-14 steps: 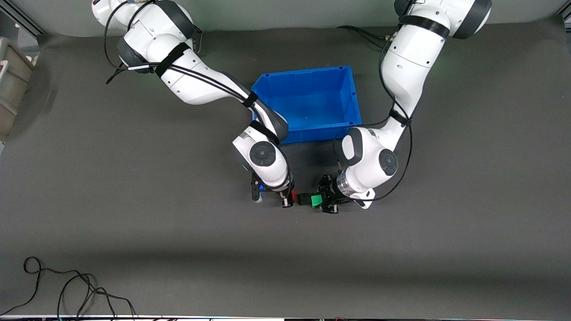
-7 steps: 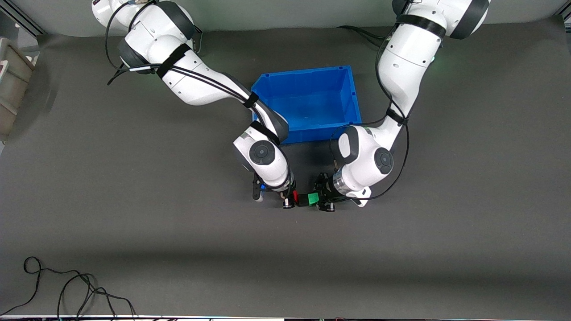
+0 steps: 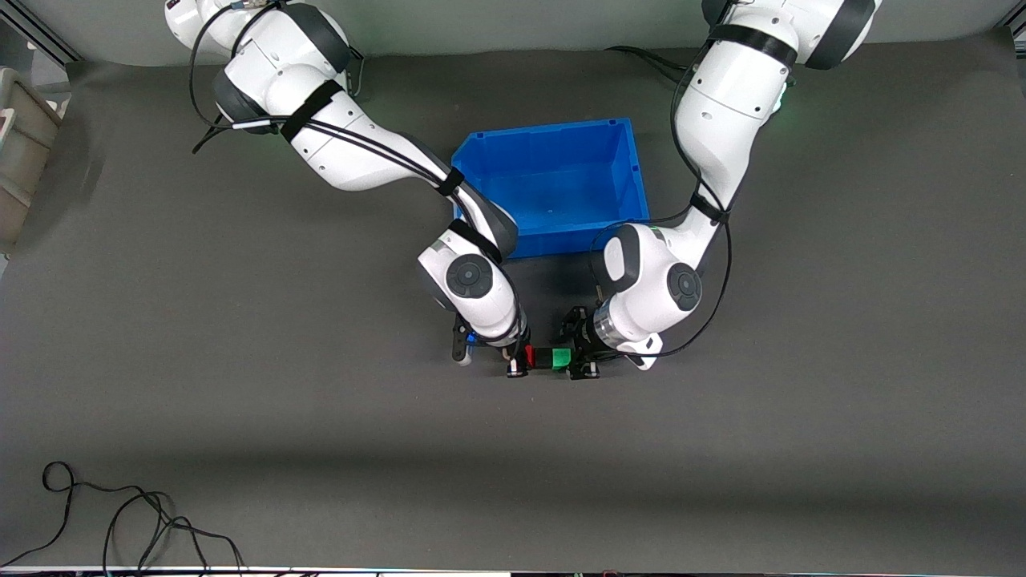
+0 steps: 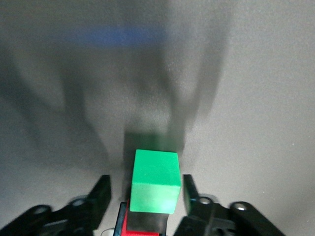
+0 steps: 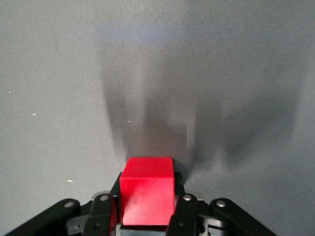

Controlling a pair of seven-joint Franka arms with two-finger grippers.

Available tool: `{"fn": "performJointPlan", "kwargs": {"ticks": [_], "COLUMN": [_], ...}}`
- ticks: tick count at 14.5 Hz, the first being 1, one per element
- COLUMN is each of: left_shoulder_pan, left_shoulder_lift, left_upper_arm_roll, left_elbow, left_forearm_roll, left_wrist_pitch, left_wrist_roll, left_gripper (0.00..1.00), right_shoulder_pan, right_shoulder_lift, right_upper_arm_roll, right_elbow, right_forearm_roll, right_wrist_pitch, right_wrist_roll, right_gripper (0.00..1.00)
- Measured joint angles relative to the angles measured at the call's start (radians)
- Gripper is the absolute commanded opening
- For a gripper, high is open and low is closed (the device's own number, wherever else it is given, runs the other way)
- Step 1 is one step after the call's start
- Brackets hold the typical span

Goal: Attach green and red cubes to black cube
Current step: 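Press the red and green cubes against the black cube's sides, then open the left gripper and lift away while the right gripper releases red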

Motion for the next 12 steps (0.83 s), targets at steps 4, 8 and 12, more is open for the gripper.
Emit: {"fn": "performJointPlan", "kwargs": {"ticks": [4,8,12], "left_shoulder_pan": [0.013,0.045,0.087], "left_shoulder_lift": [-0.006,-0.064,-0.162], "left_upper_arm_roll": [0.042,0.171,0.265], "left_elbow": [0.013,0.023,0.025], "left_forearm_roll": [0.057,0.232,0.394], "left_wrist_pitch": [-0.040,-0.229,-0.400], "left_wrist_roll": [0.000,0.004,0.136], "left_gripper": [1.00,1.00,1.00], "right_shoulder_pan": [0.000,0.000,-0.001], "right_shoulder_lift": [0.000,0.013,-0.023], "right_upper_arm_roll": [0.000,-0.003,-0.023], "right_elbow": [0.000,0.004,0.001], "right_forearm_roll": [0.000,0.000,-0.012], "right_wrist_pitch": [0.000,0.016,0.021], "right_wrist_roll": [0.001,0.002,-0.004], "right_gripper": [0.77,1.00,1.00]}}
